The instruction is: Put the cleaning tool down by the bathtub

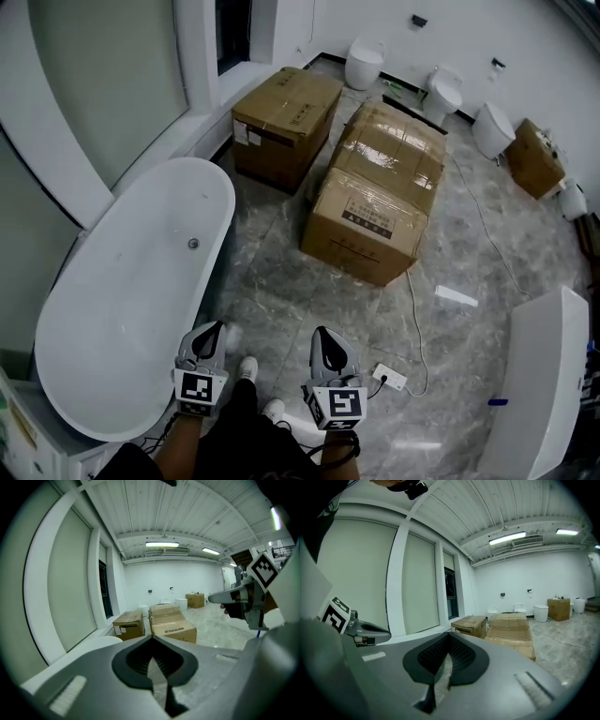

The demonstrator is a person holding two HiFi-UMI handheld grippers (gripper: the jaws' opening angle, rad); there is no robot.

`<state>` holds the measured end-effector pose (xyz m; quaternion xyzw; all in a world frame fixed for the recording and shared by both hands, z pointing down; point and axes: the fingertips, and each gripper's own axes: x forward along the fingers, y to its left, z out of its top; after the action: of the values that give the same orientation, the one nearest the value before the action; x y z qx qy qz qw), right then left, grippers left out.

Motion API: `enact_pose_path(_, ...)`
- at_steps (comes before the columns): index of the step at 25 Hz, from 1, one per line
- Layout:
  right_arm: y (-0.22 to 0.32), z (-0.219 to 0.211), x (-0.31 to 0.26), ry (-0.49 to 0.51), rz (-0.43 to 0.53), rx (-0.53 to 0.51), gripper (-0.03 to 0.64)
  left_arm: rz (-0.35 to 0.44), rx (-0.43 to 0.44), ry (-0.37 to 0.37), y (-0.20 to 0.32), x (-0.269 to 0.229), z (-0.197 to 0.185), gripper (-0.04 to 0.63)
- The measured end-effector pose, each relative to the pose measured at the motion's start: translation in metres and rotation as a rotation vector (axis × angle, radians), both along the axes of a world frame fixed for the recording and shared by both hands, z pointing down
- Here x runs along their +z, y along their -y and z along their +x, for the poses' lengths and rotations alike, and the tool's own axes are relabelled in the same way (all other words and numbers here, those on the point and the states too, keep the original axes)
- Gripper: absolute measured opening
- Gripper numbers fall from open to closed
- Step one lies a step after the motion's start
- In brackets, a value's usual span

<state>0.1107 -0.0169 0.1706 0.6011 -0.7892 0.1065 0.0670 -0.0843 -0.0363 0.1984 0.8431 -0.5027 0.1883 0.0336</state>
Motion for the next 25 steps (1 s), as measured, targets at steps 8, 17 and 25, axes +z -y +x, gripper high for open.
enact_pose_path(8,-0.017,-0.003,-0.033,0.023,0.057,0.0,0.012,0.041,0.003,-0.084,-0.009,-0.05,-0.005,0.002)
enact_pose_path(17,-0.034,0.001,-0.061,0.019,0.087,-0.017,0.012,0.073,0.012,-0.062,-0.03,-0.07,-0.005,0.002)
enact_pose_path(25,-0.04,-0.002,-0.085,0.002,0.138,-0.027,0.012,0.116,0.042,-0.087,-0.034,-0.099,-0.009,0.002)
